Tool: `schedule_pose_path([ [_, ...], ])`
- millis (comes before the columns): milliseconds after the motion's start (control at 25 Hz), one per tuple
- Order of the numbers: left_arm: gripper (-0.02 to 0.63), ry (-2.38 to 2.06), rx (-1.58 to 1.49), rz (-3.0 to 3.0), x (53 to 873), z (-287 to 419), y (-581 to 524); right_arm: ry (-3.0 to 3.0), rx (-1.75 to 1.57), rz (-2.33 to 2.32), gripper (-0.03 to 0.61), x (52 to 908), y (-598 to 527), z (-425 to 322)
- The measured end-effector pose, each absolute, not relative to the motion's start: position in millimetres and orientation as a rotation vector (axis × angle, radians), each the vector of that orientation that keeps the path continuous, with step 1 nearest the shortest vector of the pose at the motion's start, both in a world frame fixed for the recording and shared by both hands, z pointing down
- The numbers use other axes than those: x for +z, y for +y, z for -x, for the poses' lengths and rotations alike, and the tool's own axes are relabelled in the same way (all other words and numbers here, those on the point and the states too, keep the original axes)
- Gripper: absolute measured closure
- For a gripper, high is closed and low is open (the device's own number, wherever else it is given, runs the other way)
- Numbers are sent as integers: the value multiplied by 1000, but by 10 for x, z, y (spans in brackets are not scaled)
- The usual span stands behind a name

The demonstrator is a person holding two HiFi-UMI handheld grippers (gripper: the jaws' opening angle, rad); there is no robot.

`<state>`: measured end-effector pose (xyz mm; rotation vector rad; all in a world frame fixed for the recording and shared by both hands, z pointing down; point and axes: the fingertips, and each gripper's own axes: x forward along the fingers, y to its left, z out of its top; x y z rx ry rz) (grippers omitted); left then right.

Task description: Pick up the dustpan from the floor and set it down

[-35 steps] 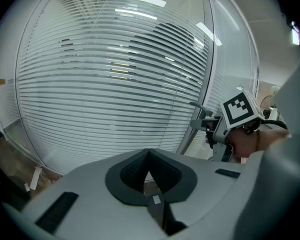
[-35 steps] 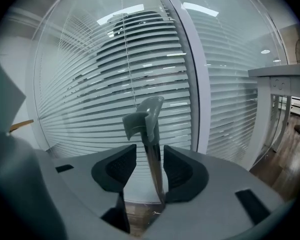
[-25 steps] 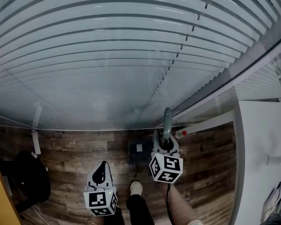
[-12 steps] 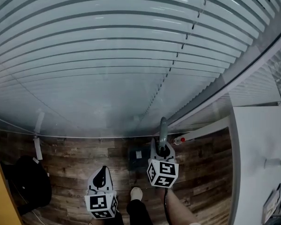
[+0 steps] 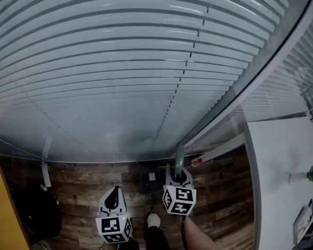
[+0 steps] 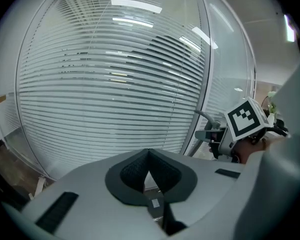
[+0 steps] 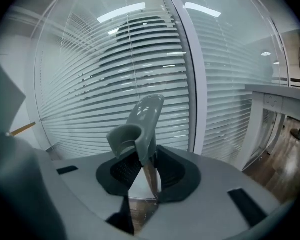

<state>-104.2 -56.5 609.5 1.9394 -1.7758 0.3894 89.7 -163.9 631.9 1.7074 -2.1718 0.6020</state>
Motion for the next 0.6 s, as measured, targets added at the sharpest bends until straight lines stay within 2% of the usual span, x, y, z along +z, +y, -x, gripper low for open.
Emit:
schedule_pose_path([
  [600, 609, -1718, 321, -2099, 5125, 814, -620, -2212, 528, -1756, 476, 5037, -1439, -884],
])
